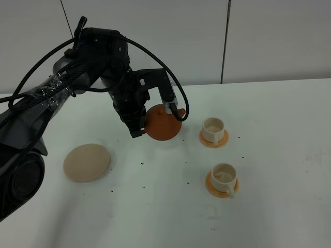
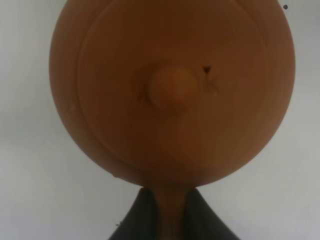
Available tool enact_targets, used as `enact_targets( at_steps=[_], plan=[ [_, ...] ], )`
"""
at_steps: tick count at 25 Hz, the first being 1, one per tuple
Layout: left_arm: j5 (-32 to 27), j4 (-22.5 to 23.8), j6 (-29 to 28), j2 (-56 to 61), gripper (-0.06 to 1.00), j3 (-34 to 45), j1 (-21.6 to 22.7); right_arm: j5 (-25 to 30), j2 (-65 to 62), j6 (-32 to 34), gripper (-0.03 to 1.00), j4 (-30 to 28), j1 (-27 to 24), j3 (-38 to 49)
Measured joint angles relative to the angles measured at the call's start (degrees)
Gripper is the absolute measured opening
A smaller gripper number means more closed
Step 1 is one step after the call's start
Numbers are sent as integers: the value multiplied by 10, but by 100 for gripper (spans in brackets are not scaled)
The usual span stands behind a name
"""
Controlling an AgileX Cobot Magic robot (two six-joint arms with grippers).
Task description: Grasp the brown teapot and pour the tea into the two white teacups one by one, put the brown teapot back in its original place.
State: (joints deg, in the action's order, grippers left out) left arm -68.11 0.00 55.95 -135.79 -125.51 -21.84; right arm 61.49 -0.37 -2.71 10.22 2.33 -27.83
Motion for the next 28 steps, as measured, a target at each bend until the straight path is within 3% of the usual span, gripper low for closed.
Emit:
enact_targets(
  at_steps=[17,28],
  plan=[
    [1,4,1,-32,17,-6,-2,0,0,0,24,0,0,0],
    [1,-21,6,-50,17,-41,-13,0,0,0,24,1,0,0]
  ],
)
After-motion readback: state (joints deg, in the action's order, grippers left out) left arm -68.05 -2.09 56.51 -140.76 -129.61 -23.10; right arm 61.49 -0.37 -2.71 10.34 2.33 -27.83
